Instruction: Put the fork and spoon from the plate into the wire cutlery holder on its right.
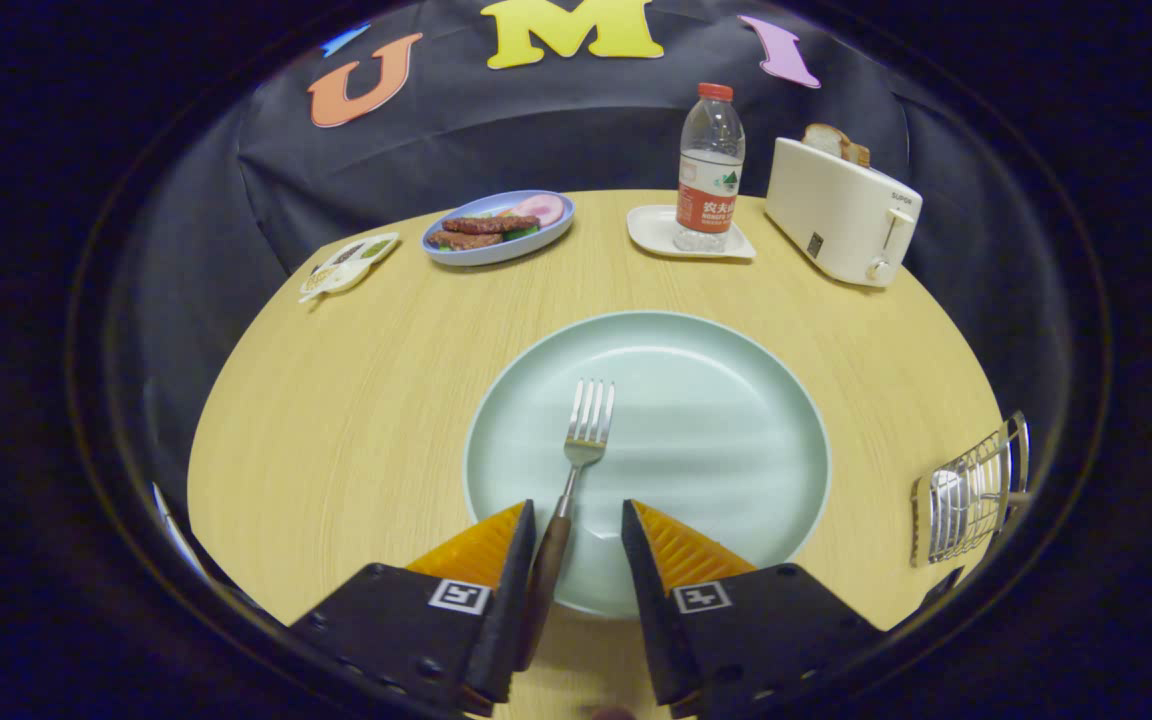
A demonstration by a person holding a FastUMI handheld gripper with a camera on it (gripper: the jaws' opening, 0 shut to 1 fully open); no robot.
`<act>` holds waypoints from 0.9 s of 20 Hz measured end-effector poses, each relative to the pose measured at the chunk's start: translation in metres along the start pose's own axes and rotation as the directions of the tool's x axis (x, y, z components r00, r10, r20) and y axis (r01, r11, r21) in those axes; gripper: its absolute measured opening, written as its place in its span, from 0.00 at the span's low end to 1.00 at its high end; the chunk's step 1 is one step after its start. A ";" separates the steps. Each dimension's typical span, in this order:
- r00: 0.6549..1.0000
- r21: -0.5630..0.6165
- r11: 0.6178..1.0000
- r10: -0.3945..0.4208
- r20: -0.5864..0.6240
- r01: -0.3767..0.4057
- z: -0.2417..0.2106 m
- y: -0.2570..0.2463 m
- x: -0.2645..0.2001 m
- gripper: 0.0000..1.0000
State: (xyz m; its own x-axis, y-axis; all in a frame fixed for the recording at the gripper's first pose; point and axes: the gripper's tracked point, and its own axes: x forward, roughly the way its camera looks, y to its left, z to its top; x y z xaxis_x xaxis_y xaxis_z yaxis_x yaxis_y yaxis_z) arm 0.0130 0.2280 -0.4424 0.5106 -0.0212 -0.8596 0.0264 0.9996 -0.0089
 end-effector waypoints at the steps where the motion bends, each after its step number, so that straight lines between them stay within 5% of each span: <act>1: 1.000 -0.008 1.000 -0.001 0.008 0.001 0.002 0.000 0.002 0.49; 2: 1.000 -0.015 1.000 -0.002 0.001 0.002 0.005 0.001 0.004 0.46; 4: 1.000 -0.020 1.000 0.001 -0.026 -0.002 -0.003 0.002 0.007 0.19; 9: 0.998 -0.036 0.999 -0.013 -0.061 0.011 -0.002 -0.009 0.004 0.01; 18: 0.995 -0.039 0.998 0.044 -0.092 -0.048 0.032 -0.064 -0.084 0.01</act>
State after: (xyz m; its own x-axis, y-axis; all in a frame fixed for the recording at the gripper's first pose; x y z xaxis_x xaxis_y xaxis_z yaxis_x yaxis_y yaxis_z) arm -0.0045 0.1650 -0.3533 0.4300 0.0251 -0.9025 -0.0321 0.9994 0.0125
